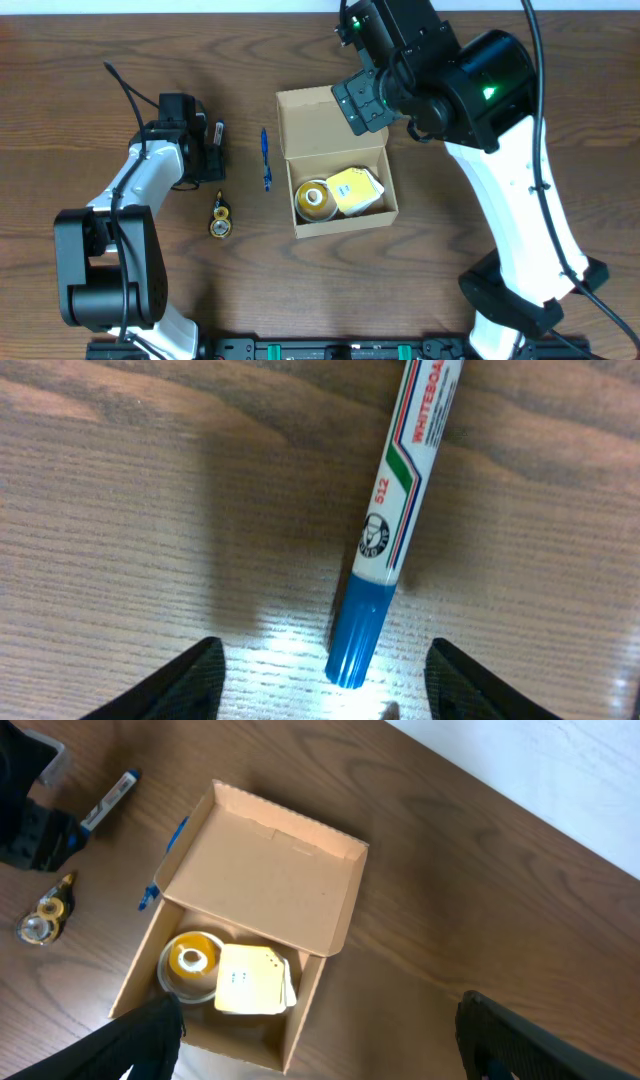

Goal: Pack container
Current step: 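Lower the left gripper onto the blue-capped marker and grasp it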

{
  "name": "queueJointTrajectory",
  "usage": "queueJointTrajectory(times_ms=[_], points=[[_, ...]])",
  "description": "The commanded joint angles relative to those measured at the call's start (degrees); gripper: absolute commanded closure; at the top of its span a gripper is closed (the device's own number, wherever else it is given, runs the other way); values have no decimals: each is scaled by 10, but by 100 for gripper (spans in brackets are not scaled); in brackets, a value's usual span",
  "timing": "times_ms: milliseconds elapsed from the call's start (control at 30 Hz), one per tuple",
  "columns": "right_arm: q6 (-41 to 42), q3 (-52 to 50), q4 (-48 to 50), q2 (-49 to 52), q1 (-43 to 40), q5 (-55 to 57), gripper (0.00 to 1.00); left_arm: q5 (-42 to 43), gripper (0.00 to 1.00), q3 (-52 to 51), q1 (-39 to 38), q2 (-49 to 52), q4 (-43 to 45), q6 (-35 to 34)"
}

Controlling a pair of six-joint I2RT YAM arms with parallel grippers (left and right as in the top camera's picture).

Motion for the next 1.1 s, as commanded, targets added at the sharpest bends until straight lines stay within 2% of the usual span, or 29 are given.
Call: queueJointTrajectory(times_ms=[0, 267, 500, 733, 1000, 1067], points=[[8, 9, -2, -11, -4, 0, 13, 3, 39, -4, 2, 7, 6, -26], [8, 9, -2, -11, -4, 0, 13, 3, 39, -5, 2, 8, 10, -44], [8, 9, -2, -11, -4, -14, 13, 3, 38, -5, 0, 22, 5, -3], [9, 9, -2, -11, -4, -17, 13, 3, 39, -5, -5, 42, 4, -25], [9, 9, -2, -11, -3, -26, 13, 5, 54, -5, -11, 45, 8, -89], [9, 9, -2, -11, -3, -26, 13, 5, 63, -5, -11, 45, 9, -90]])
